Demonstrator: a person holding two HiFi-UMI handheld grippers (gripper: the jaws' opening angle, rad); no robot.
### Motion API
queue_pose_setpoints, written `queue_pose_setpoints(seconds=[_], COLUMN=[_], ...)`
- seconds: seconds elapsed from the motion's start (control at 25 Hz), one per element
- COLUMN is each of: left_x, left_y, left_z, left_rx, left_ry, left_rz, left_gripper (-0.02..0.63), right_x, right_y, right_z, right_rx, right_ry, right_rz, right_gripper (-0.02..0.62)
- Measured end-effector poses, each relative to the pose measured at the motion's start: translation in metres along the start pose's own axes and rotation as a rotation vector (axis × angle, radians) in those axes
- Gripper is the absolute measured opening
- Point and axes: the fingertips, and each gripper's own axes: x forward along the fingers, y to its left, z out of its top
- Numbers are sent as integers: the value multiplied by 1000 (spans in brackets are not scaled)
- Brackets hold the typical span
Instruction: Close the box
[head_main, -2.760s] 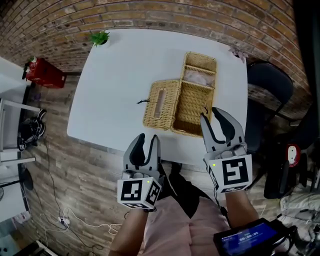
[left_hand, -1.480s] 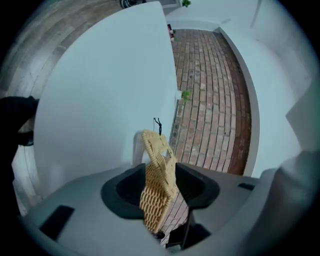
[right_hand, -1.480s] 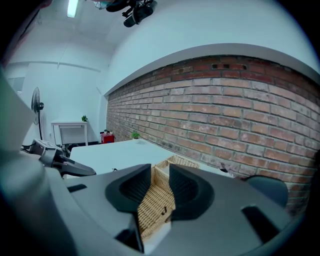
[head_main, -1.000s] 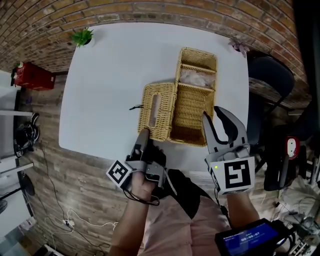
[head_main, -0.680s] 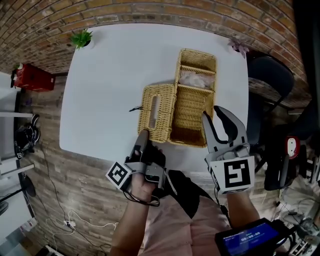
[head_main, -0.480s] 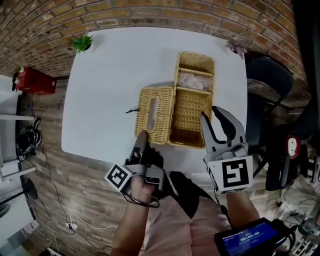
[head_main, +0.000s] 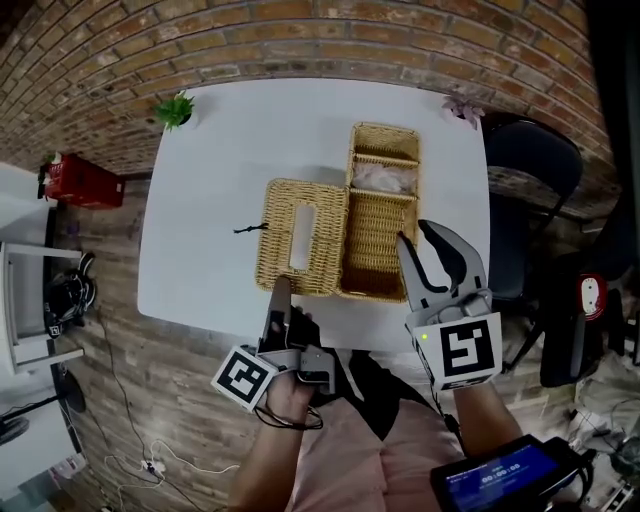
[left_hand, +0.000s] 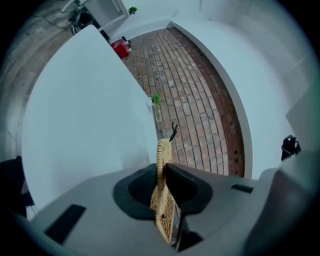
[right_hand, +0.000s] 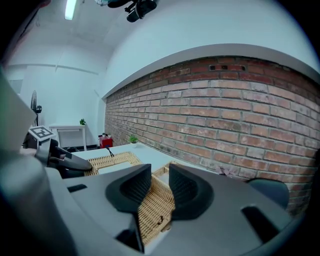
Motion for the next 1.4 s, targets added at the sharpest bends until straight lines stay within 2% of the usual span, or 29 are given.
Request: queue_pose_setpoints(seconds=[0.12, 0.28, 0.44, 0.52, 0.76, 1.04, 1.4], left_x=[-7, -16, -15, -18, -18, -22, -20], left_y=[-11, -18, -46, -55, -66, -77, -83], left_z=[-4, -8, -15, -21, -31, -50, -65], left_rx=[88, 271, 499, 580, 700, 855, 1024], left_ry=[-1, 21, 42, 48, 59, 80, 106], left_rz=[1, 33, -40, -62, -85, -101, -110], left_gripper=[61, 61, 61, 61, 61, 61, 64], right_x=[-5, -10, -19, -25, -27, -33, -38], right_y=[1, 1, -2, -2, -2, 4, -2], right_z=[1, -1, -1, 0, 4, -8, -14], right_rx=[0, 3, 33, 53, 124, 126, 124], right_ry=[-7, 2, 12, 7, -9, 48, 56], right_rz=[0, 8, 11, 15, 54, 110, 93], right_gripper=[114, 115, 121, 123, 140, 143, 143])
